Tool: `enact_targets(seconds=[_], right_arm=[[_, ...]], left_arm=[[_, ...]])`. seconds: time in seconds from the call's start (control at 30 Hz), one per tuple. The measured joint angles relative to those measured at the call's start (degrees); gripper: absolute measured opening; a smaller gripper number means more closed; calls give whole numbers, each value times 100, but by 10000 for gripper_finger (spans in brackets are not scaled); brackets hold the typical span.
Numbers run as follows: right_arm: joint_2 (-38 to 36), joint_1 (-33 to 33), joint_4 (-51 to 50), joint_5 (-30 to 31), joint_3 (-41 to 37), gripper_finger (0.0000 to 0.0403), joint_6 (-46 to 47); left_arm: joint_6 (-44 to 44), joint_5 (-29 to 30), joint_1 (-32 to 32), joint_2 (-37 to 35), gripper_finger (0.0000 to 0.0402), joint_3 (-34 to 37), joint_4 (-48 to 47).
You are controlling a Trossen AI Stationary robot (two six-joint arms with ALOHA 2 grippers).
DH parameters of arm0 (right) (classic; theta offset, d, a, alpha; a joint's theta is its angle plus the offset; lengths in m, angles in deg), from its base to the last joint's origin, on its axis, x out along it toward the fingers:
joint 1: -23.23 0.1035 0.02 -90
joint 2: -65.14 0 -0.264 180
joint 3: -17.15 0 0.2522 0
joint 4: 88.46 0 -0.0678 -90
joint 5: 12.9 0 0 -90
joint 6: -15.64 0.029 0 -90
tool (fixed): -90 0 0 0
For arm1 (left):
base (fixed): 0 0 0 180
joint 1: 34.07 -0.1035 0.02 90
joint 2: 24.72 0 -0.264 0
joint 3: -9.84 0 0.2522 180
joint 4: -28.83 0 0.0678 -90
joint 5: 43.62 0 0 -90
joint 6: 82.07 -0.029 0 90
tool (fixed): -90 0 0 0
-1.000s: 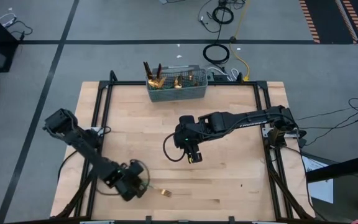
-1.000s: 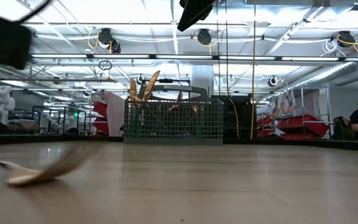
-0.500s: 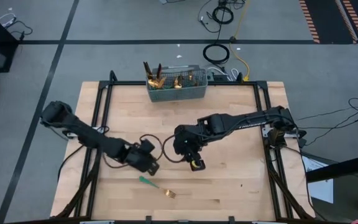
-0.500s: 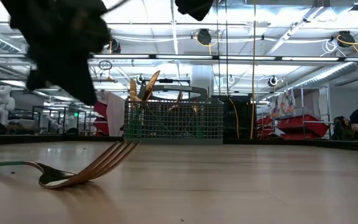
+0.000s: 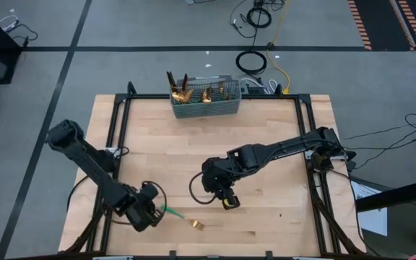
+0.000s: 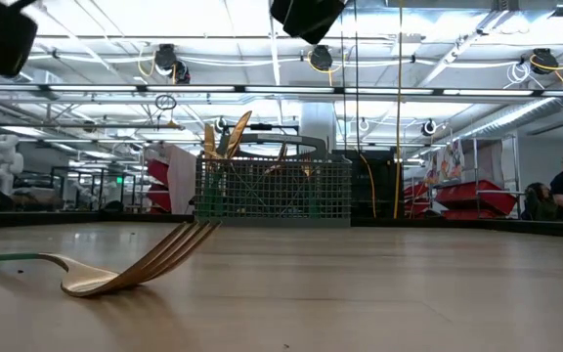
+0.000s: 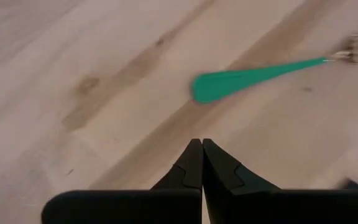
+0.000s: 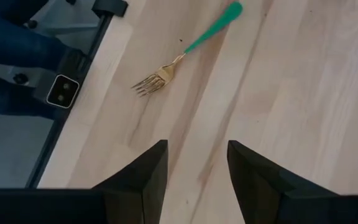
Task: Sort silverware
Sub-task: Put the green fork into the gray bin
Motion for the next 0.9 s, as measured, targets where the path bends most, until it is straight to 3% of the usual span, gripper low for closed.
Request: enact_targets(seconds=[0.37,0.6,0.9], right_arm=[[0,5,10,2,-85,155,4],[0,10,-121,0,-85,155,112],[0,54,-118,-9,-85,155,122]], left_arm=[[164,-2,-119,986,0,-3,764],[-301,110,-544,1408,0,-14,1583],[-1702,1561,-1853,1496,0,3,2820]])
